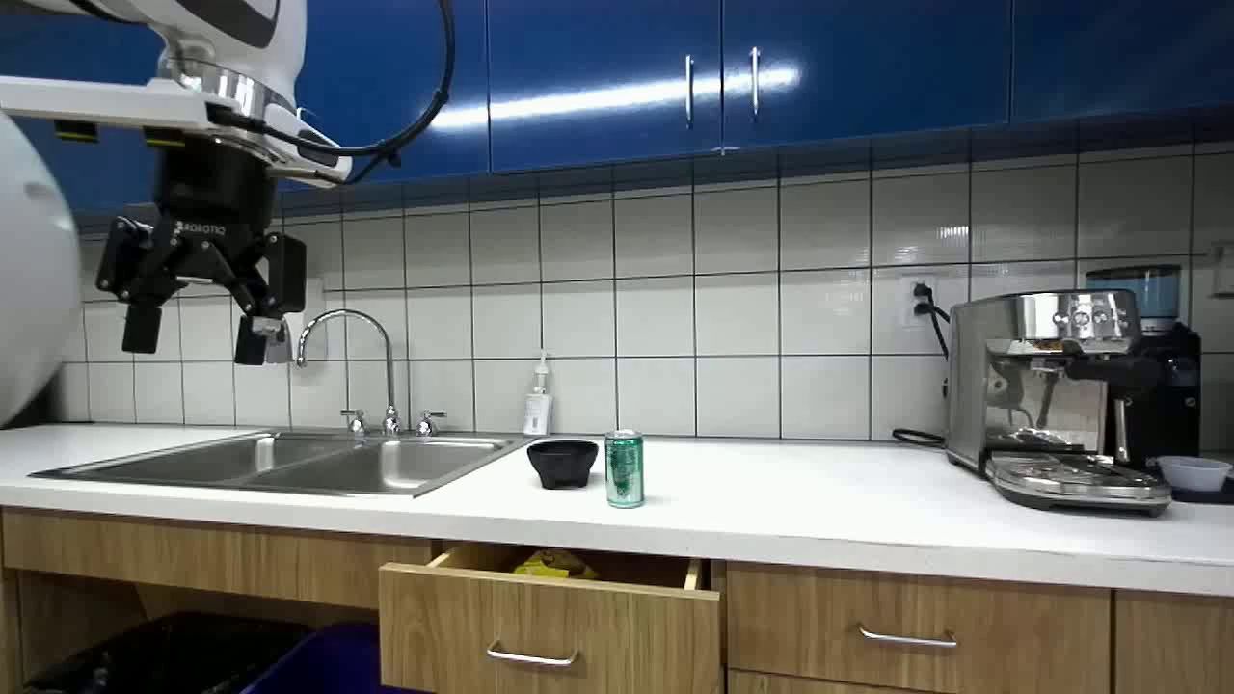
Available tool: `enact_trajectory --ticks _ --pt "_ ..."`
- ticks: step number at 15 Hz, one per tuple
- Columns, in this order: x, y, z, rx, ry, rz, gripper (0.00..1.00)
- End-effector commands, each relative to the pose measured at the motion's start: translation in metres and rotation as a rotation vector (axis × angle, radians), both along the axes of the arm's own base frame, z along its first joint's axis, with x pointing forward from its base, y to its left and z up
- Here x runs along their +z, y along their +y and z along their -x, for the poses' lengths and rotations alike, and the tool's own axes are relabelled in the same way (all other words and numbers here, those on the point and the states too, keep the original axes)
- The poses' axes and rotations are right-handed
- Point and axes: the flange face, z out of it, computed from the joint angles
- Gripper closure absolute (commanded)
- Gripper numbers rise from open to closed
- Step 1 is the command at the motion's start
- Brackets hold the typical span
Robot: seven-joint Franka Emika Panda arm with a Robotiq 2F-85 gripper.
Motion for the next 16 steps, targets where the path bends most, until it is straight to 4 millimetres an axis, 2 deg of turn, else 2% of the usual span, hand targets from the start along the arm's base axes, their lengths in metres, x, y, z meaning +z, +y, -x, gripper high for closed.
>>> enact_trajectory --ticks 1,11,16 --pt "0.0 0.0 0.0 0.0 0.001 0.0 0.0" --pt "0.0 0.0 0.0 0.0 0.001 0.0 0.0" --pt "-0.002 -0.019 -0.008 -0.008 -0.023 0.046 0.0"
